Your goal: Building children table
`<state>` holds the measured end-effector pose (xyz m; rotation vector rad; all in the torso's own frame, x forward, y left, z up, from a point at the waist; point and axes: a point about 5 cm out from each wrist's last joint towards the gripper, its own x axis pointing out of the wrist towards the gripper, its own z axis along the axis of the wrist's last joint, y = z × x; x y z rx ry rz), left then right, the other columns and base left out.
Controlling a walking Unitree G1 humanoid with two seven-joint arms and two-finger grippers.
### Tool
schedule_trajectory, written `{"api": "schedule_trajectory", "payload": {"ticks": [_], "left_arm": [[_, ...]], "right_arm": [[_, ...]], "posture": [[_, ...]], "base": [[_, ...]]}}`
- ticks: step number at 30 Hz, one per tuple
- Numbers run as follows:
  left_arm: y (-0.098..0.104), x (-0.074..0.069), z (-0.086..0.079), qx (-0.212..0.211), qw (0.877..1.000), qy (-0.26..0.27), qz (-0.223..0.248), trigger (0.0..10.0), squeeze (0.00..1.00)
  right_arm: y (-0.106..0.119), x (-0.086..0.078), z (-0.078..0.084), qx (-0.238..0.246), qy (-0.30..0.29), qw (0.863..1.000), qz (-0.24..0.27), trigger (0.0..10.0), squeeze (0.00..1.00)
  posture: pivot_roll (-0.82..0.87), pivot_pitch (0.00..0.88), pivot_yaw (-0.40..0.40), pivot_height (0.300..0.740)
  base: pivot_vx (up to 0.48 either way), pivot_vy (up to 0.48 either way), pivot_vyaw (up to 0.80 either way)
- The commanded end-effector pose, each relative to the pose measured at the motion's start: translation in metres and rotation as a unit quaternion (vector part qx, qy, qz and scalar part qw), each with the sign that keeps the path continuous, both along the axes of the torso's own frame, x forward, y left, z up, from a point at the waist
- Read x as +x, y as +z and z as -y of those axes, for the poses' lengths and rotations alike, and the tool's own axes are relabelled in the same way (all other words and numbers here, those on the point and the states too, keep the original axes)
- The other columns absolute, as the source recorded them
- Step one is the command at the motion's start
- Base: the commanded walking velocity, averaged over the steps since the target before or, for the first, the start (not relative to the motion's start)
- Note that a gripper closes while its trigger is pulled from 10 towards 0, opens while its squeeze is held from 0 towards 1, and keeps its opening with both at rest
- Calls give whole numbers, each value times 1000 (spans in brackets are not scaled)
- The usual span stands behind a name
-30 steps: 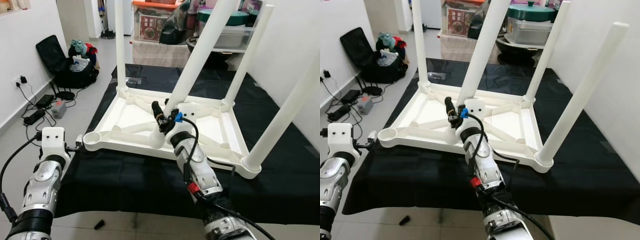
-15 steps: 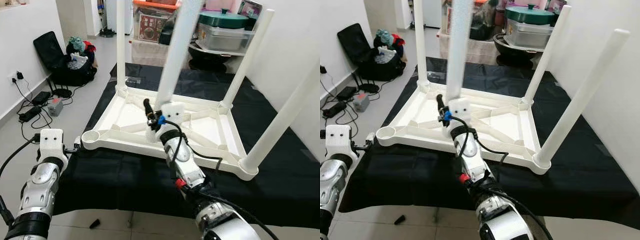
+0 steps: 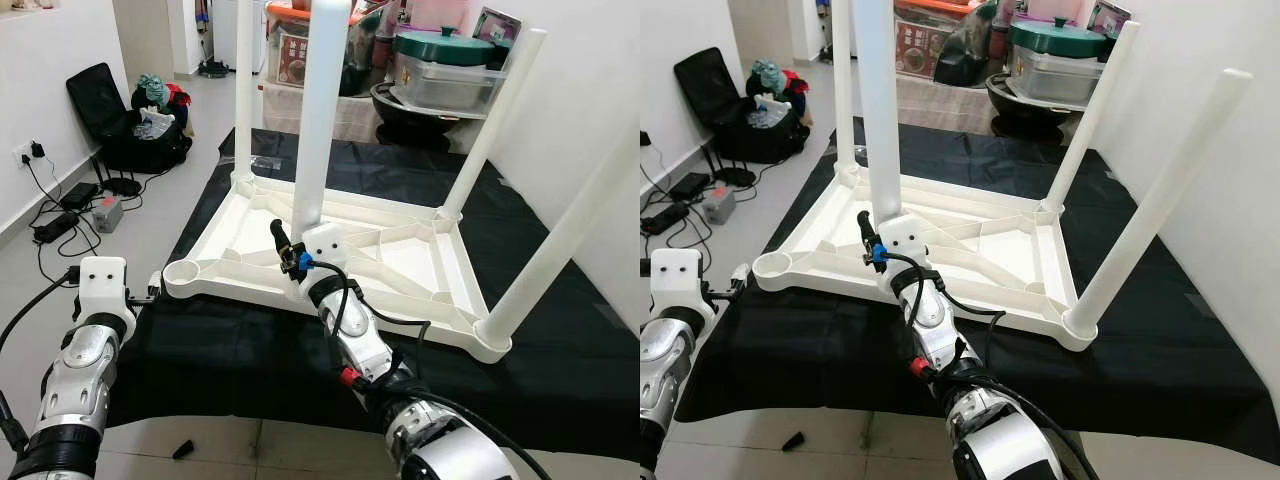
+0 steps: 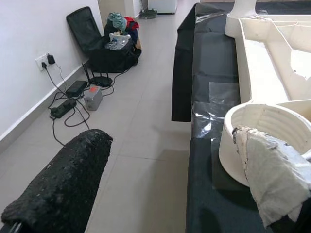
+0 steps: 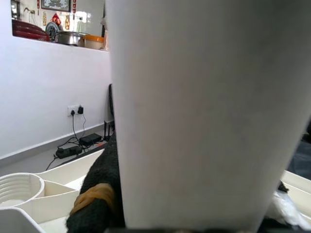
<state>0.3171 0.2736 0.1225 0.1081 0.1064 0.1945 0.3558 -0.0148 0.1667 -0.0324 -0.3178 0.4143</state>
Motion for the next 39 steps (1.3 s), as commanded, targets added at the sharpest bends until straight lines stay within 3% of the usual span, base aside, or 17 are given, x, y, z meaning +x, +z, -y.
{"api": "schedule_trajectory", "payload": {"ticks": [1,7,9,10,11,13,15,16,20,24,30,39], "left_arm": [[-3,-1,4,3,1000,-4,-5,10000,0],[-3,-1,6,1,1000,-5,-4,10000,0],[-2,0,10,-5,1000,-16,0,10000,0],[-2,0,10,-5,1000,-16,0,10000,0],[-1,1,16,-15,999,-35,8,10000,0],[1,2,24,-28,998,-59,21,10000,0],[1,2,24,-28,998,-59,21,10000,0],[3,3,30,-30,997,-72,28,10000,0],[11,6,46,-21,992,-112,47,10000,0],[21,6,59,-9,986,-151,70,10000,0],[36,5,67,-2,978,-184,96,10000,0],[50,8,71,-10,974,-189,126,10000,0]], "right_arm": [[-4,-8,-25,20,19,999,-22,0,0],[6,-3,-20,42,5,999,-8,0,0],[23,7,-1,91,-23,996,5,0,0],[23,7,-1,91,-23,996,5,0,0],[46,11,17,138,-32,990,30,0,0],[74,11,37,186,-32,979,71,0,0],[74,11,37,186,-32,979,71,0,0],[89,7,46,198,-27,975,96,0,0],[105,-6,64,206,-21,969,134,0,0],[100,-20,77,200,-28,969,143,0,0],[87,-33,91,202,-49,971,115,0,0],[90,-39,94,207,-49,972,98,0,0]], "posture": [[215,0,-166,740],[211,0,-161,740],[186,0,-142,740],[186,0,-142,740],[170,0,-135,740],[154,0,-124,740],[154,0,-124,740],[144,0,-118,740],[120,0,-101,740],[119,0,-101,740],[98,0,-90,740],[97,0,-86,740]], "base": [[0,0,0],[0,0,0],[0,0,0],[0,0,0],[0,0,0],[0,0,0],[0,0,0],[0,0,0],[0,0,0],[0,0,0],[41,0,0],[293,0,-104]]}}
